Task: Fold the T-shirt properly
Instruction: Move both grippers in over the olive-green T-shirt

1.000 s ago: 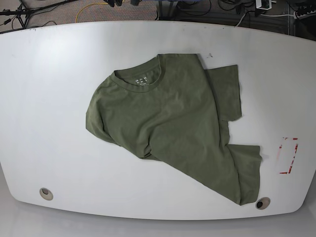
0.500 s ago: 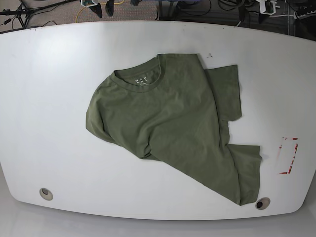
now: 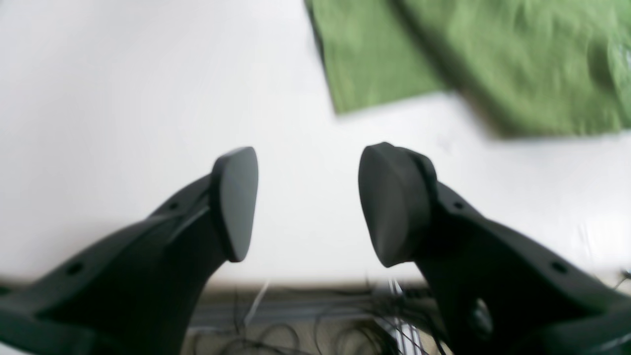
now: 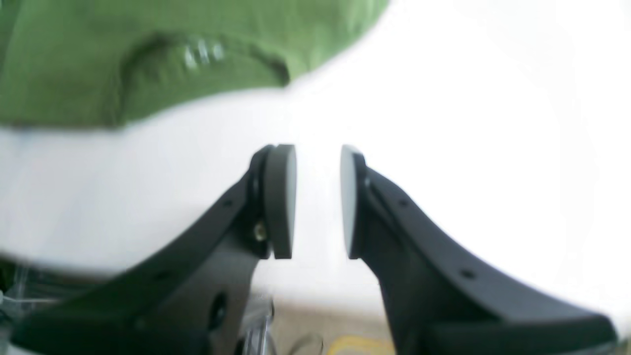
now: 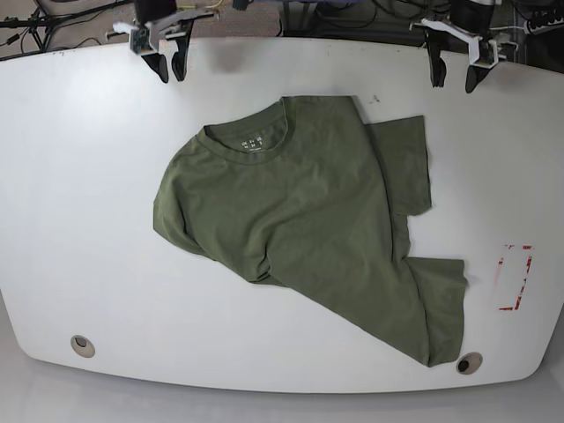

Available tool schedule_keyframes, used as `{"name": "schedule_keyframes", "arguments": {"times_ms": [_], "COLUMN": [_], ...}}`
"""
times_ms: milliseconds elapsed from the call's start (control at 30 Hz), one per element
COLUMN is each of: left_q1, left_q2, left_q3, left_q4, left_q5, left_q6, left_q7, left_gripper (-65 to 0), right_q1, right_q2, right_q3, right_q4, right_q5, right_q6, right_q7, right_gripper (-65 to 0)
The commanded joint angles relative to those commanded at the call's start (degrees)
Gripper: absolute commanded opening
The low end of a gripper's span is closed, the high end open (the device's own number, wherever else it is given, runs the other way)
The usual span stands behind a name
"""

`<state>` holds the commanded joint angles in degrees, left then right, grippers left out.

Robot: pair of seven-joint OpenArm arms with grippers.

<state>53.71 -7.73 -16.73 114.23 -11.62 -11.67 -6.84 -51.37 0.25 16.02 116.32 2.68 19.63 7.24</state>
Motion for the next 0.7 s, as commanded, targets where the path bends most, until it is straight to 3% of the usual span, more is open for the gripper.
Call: {"name": "schedule_keyframes", "arguments": {"times_ms": [367, 433, 700], "left_q1": [-3.1, -4.78, -6.19], "left_q2": [0.74, 2.37, 3.05], "left_q3": [-0.09, 0.57, 1.13], "left_q4": [0.0, -0.9, -1.65], "left_q5": [0.16, 0.94, 0.99], "left_q6": [-0.03, -0.25, -0.26], "left_q7": [1.7, 3.06, 3.18], "left_gripper": [-33.5, -34.1, -32.9], "right_q1": [4.55, 6.16, 7.78], "right_q2": [2.73, 5.34, 5.94], "right_q3": [-0.07, -0.39, -1.51], "right_q4": [-0.62, -1.52, -2.14], "right_q5": [-0.12, 0.66, 1.05], "right_q6": [1.34, 1.5, 0.77], "right_q7": [-3.17, -1.46, -2.88], "right_gripper": [-51.4, -52.6, -52.4]}}
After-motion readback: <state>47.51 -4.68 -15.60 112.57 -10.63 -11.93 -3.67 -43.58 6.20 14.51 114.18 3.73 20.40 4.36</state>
